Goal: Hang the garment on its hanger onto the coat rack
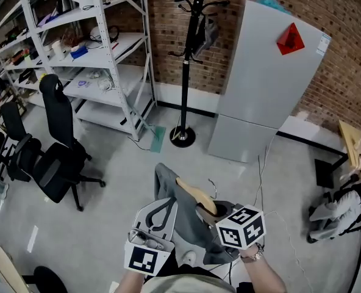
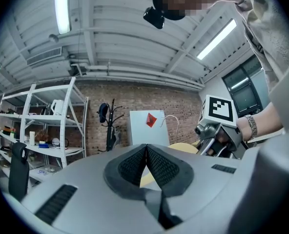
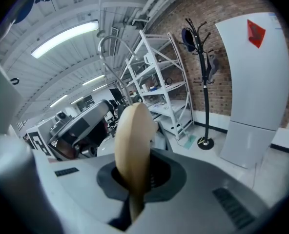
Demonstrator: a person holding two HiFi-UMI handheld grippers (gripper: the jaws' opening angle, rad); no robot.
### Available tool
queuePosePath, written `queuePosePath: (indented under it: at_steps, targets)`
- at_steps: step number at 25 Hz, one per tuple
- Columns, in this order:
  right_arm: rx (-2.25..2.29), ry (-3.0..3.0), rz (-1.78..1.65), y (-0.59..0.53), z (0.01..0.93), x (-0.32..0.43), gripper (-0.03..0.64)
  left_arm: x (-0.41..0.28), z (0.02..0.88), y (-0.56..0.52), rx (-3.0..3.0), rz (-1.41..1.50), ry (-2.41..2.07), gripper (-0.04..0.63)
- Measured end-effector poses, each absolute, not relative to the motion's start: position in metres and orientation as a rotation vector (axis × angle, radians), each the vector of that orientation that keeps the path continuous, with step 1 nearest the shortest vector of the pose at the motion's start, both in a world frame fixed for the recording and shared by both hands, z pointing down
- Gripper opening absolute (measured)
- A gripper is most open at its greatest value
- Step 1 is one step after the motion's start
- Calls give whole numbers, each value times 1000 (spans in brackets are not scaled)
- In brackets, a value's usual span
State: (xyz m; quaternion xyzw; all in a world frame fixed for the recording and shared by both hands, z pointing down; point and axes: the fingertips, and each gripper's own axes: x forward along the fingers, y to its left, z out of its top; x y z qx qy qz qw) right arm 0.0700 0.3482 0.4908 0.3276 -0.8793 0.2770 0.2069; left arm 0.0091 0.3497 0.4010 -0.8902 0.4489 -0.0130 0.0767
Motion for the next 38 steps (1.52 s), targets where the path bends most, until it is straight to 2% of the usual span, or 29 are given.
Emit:
queuePosePath:
  at_steps: [26, 38]
  targets:
    - [1087, -2450, 757, 112, 468, 36, 18, -38, 387, 120, -2661, -27, 1153, 2]
    - [974, -2474, 759, 22, 464, 34, 18, -35, 389, 33, -2661, -19, 1285, 2]
